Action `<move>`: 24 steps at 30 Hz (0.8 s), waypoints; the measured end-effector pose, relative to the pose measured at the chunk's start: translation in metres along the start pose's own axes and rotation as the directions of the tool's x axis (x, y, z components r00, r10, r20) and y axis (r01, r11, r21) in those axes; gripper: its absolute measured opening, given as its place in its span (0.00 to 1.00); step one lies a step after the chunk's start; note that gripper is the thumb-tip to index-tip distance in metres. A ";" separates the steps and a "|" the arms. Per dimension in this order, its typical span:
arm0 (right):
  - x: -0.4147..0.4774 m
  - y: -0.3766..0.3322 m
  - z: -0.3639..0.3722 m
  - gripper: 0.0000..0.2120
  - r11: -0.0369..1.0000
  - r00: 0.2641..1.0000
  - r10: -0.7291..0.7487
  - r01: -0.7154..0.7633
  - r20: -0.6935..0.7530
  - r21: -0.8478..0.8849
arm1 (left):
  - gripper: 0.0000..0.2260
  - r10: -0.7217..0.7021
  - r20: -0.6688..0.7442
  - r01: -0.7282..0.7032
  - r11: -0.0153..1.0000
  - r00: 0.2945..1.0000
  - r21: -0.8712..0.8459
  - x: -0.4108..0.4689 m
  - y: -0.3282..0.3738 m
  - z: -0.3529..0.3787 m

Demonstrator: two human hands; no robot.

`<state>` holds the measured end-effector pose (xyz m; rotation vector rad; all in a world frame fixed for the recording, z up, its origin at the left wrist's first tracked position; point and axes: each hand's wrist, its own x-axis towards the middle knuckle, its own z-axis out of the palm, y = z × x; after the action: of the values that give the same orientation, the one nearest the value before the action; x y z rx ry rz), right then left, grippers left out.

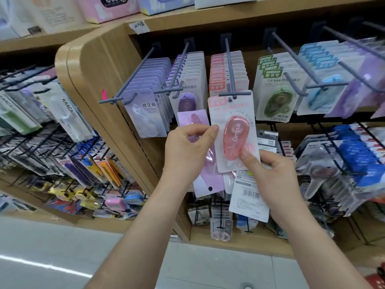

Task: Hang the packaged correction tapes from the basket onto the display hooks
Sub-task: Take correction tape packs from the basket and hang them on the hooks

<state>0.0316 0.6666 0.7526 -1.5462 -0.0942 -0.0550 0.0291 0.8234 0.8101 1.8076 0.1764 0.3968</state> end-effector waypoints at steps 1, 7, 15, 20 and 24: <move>0.002 0.002 0.000 0.11 1.000 1.000 0.018 -0.018 -0.015 0.001 | 0.07 -0.011 0.039 0.010 0.999 0.999 0.031 0.000 -0.001 0.000; 0.011 0.001 -0.002 0.22 0.998 0.999 0.015 -0.017 -0.044 -0.065 | 0.06 -0.065 0.082 0.052 0.987 0.994 0.149 -0.001 -0.013 0.002; 0.032 0.005 0.010 0.21 0.970 0.992 -0.034 0.003 -0.123 -0.243 | 0.08 -0.046 -0.116 0.073 0.966 0.992 0.247 -0.002 -0.031 -0.006; 0.047 0.003 0.018 0.24 0.956 0.989 -0.004 -0.040 -0.149 -0.292 | 0.12 -0.029 -0.125 0.048 0.988 0.992 0.146 -0.015 -0.027 -0.011; 0.034 0.007 -0.003 0.16 0.923 0.994 0.005 -0.046 -0.109 -0.381 | 0.13 0.010 -0.110 0.008 0.986 0.994 0.164 -0.019 -0.026 -0.013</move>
<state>0.0659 0.6650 0.7489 -1.9336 0.0237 -0.1414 0.0093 0.8360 0.7848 1.9482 0.2926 0.4963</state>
